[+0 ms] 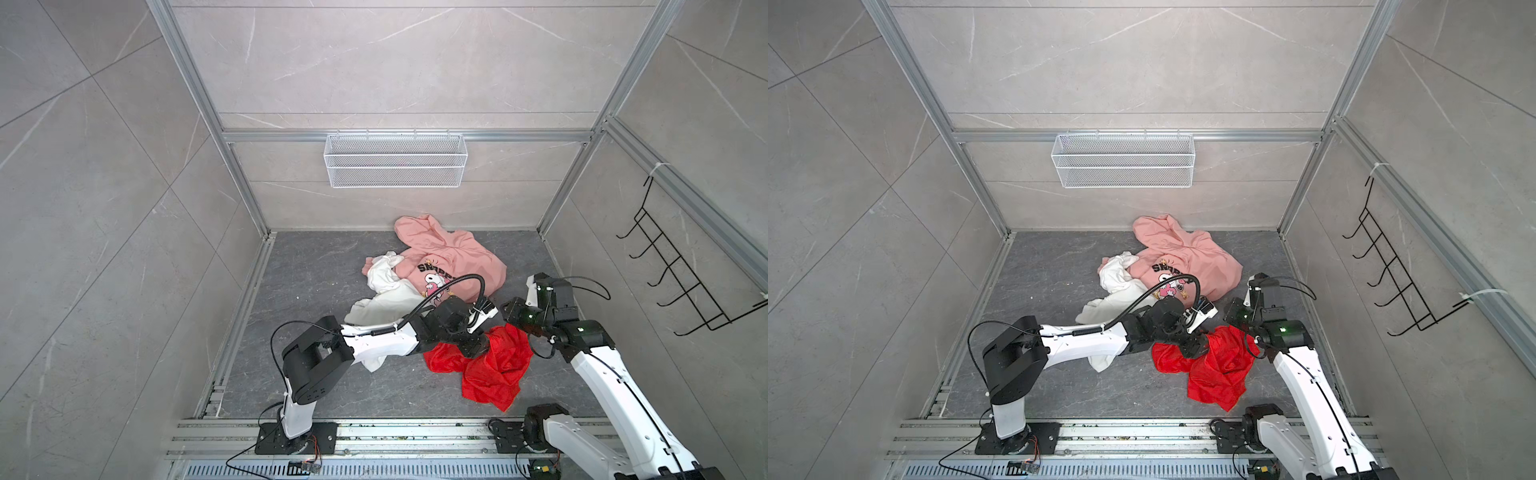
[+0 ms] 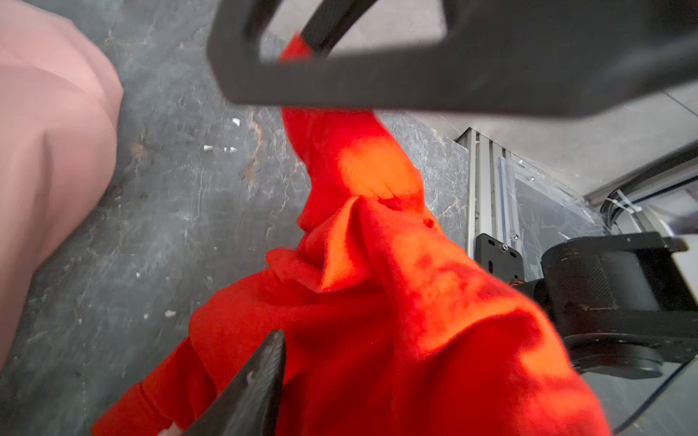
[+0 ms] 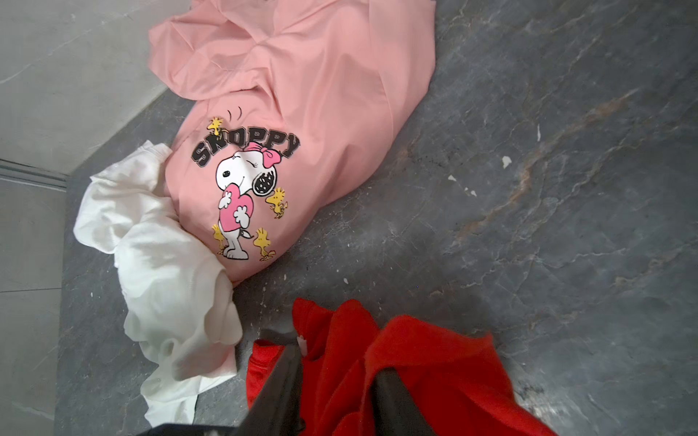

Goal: Pick out a specific cloth from the pile
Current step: 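Lay the red garment on the floor nearer the robot with both grippers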

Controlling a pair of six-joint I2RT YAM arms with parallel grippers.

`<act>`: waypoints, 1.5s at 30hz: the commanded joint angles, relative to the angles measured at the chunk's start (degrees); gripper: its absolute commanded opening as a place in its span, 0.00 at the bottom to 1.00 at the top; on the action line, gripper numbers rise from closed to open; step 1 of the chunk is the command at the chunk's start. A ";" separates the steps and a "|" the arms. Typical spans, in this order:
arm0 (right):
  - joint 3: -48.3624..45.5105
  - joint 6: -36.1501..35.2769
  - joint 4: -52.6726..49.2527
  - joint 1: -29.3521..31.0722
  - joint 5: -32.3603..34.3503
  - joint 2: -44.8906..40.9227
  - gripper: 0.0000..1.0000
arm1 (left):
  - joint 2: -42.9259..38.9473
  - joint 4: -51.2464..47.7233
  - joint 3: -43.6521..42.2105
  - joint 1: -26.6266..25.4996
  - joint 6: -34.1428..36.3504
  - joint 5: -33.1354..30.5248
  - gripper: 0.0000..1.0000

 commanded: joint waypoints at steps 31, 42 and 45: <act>-19.43 16.65 10.20 20.81 -3.82 8.25 0.22 | -24.33 -24.63 -3.48 5.07 -0.58 -9.79 0.96; -21.80 22.35 22.20 31.59 1.24 22.65 0.24 | -25.39 -22.64 -6.60 6.18 -1.64 -10.56 0.96; -21.75 23.82 22.22 33.67 2.28 22.47 0.25 | -26.41 -20.91 -8.61 6.92 -2.60 -10.72 0.95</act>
